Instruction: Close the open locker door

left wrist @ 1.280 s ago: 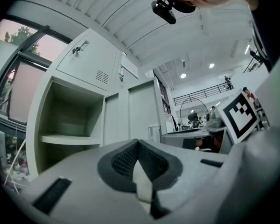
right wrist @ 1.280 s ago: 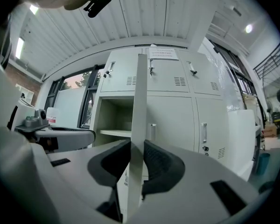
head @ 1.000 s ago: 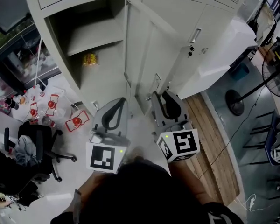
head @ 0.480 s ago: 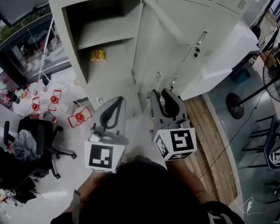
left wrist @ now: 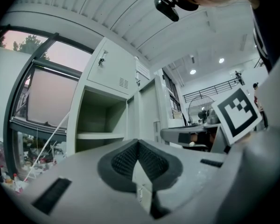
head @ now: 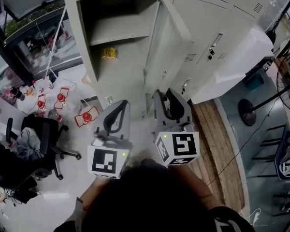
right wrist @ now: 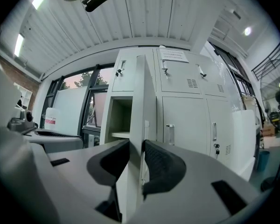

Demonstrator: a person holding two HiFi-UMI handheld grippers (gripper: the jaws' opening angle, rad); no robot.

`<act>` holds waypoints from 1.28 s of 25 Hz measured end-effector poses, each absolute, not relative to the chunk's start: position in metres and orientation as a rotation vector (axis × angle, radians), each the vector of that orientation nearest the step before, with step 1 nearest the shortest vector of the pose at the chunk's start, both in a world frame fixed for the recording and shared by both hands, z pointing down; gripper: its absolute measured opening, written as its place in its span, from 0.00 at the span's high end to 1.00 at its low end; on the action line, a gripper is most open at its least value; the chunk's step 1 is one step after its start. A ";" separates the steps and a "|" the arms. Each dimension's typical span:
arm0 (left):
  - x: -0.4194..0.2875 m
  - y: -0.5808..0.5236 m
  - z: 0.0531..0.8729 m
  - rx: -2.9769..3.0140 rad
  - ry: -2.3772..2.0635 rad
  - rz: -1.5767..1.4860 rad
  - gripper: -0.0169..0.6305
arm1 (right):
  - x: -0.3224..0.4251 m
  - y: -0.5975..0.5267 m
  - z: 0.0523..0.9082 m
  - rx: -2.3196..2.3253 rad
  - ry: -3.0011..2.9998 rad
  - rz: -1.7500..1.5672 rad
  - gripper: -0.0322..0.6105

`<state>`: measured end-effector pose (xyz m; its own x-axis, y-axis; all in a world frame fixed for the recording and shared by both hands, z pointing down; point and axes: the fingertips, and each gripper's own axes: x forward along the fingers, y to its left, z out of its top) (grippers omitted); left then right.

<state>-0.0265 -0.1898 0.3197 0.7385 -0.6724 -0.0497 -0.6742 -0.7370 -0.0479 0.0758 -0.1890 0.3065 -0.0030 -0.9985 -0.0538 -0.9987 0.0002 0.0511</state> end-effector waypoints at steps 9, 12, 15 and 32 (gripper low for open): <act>-0.004 -0.201 0.338 -2.850 0.986 -0.126 0.99 | 0.057 -0.199 0.305 -2.130 2.299 0.094 0.75; 0.011 -0.199 0.347 -2.914 0.848 -0.122 0.96 | 0.047 -0.200 0.305 -2.076 2.359 0.091 0.75; 0.017 -0.200 0.352 -3.000 0.803 -0.106 0.91 | 0.035 -0.204 0.305 -2.004 2.427 0.086 0.75; 0.008 -0.232 0.353 -2.963 0.975 -0.102 0.85 | 0.008 -0.216 0.315 -1.752 2.586 -0.033 0.79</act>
<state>0.0077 -0.2324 0.3526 0.8026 -0.5940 0.0554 -0.5926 -0.8045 -0.0399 0.0082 -0.2162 0.3149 -0.3707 -0.9288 -0.0028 -0.9284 0.3706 -0.0271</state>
